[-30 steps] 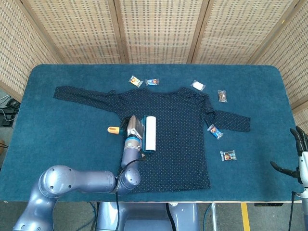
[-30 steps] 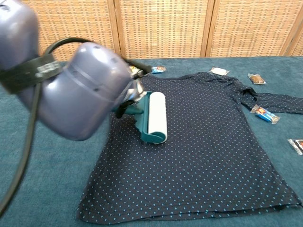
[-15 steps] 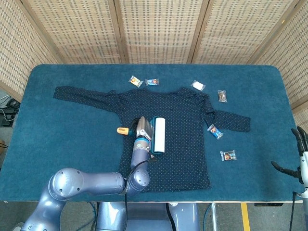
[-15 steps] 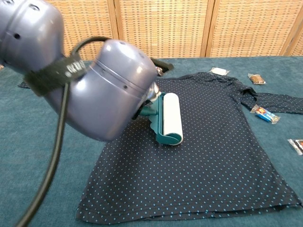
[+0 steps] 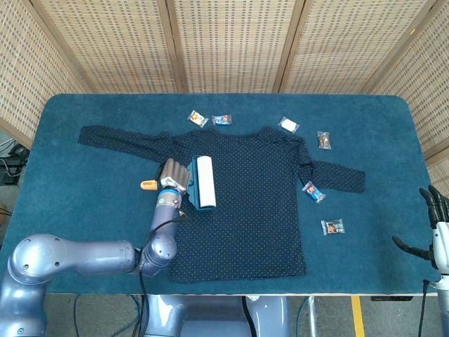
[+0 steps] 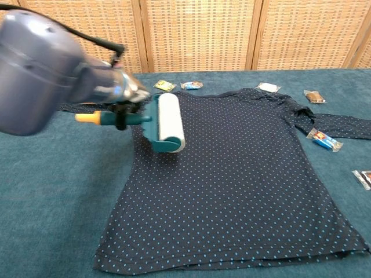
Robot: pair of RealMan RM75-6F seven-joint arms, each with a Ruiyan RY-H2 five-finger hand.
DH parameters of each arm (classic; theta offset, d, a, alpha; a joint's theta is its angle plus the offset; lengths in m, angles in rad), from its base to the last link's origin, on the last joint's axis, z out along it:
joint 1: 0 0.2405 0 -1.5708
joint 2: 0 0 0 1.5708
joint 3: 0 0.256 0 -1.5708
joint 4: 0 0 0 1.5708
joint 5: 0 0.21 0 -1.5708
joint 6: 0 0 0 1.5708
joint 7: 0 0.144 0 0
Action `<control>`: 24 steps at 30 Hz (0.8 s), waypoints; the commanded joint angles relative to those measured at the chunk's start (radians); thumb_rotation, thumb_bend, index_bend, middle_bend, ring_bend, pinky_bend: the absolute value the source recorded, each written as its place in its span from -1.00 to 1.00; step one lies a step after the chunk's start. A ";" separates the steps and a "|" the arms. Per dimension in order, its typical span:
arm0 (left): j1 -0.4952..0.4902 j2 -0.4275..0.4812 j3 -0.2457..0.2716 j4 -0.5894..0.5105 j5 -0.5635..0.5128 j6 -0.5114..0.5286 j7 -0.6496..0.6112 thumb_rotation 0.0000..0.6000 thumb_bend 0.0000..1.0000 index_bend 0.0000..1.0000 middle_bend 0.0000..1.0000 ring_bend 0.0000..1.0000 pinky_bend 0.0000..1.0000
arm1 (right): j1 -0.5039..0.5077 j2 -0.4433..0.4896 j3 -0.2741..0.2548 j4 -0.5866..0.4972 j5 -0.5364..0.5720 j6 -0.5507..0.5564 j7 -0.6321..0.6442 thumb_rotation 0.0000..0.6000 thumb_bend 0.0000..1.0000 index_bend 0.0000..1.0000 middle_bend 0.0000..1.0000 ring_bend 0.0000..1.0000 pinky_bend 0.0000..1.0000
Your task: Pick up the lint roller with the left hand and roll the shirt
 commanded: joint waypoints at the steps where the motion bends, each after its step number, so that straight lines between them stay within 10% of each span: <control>1: 0.072 0.084 0.060 -0.067 0.076 -0.032 -0.094 1.00 0.38 0.71 0.80 0.54 0.37 | -0.001 -0.002 0.000 -0.004 0.001 0.005 -0.017 1.00 -0.87 -0.94 -1.00 -1.00 -1.00; 12: 0.218 0.234 0.211 -0.144 0.370 -0.119 -0.349 1.00 0.34 0.46 0.57 0.38 0.14 | -0.007 -0.008 0.000 -0.025 -0.008 0.034 -0.079 1.00 -0.87 -0.94 -1.00 -1.00 -1.00; 21: 0.303 0.307 0.295 -0.215 0.526 -0.079 -0.507 1.00 -0.16 -0.86 -0.69 -0.56 -0.48 | -0.014 -0.009 -0.004 -0.045 -0.024 0.059 -0.117 1.00 -0.87 -0.94 -1.00 -1.00 -1.00; 24: 0.323 0.341 0.311 -0.253 0.522 -0.059 -0.540 1.00 -0.26 -1.00 -0.96 -0.87 -0.75 | -0.016 -0.008 -0.005 -0.051 -0.031 0.067 -0.123 1.00 -0.87 -0.94 -1.00 -1.00 -1.00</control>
